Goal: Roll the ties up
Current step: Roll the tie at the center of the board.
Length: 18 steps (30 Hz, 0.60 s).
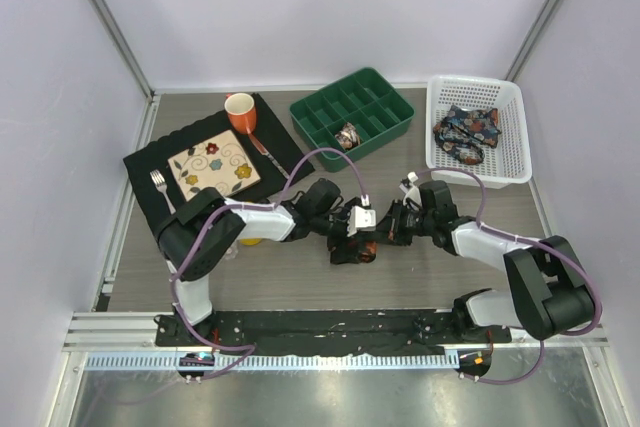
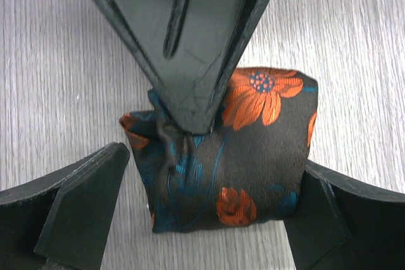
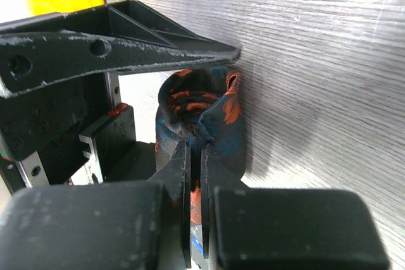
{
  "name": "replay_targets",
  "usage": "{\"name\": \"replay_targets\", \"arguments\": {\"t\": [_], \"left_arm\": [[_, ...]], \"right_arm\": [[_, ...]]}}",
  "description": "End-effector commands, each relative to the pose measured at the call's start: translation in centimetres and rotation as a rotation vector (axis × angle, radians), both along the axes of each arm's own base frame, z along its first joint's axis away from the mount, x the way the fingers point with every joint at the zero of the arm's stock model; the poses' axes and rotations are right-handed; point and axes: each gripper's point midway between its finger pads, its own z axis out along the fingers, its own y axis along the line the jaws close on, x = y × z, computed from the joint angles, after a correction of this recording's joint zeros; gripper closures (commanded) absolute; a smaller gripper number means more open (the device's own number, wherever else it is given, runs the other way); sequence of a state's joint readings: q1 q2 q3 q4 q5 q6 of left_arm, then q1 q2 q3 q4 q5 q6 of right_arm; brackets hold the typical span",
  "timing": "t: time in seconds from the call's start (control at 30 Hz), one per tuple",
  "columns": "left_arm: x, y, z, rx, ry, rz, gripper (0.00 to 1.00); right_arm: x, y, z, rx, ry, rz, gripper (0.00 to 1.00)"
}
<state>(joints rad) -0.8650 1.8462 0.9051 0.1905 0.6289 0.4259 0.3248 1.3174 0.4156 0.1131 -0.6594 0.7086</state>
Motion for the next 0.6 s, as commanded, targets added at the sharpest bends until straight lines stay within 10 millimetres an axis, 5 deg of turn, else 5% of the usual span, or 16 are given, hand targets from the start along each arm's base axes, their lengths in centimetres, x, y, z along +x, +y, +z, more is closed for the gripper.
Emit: {"name": "replay_targets", "arguments": {"t": [0.0, 0.57], "left_arm": [[-0.7, 0.6, -2.8, 0.079, 0.061, 0.023, 0.00], [-1.3, 0.9, -3.5, 0.099, 0.095, 0.049, 0.00]], "right_arm": [[0.3, 0.2, 0.9, -0.015, -0.028, 0.021, 0.99], [1.7, 0.9, 4.0, 0.020, -0.090, 0.021, 0.99]]}}
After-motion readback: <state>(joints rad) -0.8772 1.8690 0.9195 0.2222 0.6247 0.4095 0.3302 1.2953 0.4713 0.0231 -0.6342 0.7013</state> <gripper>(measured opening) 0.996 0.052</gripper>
